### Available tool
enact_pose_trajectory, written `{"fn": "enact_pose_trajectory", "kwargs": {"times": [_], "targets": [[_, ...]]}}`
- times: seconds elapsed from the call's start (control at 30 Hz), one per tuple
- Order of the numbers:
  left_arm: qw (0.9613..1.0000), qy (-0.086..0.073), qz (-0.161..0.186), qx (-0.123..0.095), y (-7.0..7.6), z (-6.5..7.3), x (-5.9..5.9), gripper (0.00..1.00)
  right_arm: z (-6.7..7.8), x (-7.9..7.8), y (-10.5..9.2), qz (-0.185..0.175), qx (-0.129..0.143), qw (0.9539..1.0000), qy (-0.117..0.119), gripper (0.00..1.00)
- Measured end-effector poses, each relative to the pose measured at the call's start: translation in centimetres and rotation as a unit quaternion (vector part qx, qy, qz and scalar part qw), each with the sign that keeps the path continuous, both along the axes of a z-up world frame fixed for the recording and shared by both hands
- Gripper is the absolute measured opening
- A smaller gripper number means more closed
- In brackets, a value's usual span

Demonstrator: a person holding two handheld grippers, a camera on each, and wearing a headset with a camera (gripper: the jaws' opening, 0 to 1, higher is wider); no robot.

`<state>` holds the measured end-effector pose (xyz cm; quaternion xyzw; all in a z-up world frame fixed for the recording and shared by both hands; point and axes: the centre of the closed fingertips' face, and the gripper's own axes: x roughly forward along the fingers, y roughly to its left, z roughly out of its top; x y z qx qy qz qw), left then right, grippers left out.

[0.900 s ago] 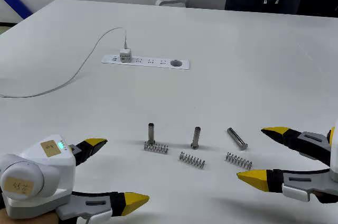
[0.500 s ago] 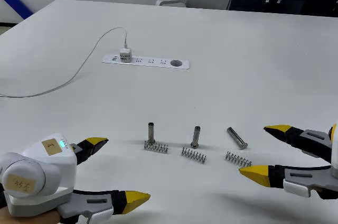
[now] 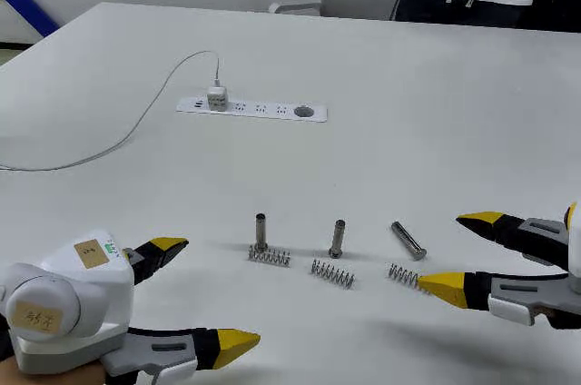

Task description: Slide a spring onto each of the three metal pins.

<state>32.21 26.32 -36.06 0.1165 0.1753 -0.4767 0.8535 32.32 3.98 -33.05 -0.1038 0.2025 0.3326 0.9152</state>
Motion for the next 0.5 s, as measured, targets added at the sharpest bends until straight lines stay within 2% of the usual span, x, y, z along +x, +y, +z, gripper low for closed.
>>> {"fn": "enact_pose_trajectory", "kwargs": {"times": [0.23,0.5], "targets": [[1.0,0.0,-0.001,0.001,-0.1,0.1,-0.1,0.89,0.0,1.6,0.0,-0.011,-0.009,0.9999,0.009,0.56],[1.0,0.0,-0.001,0.002,-0.2,0.2,-0.3,0.88,-0.9,3.4,-0.2,-0.035,-0.027,0.9985,0.034,0.48]]}}
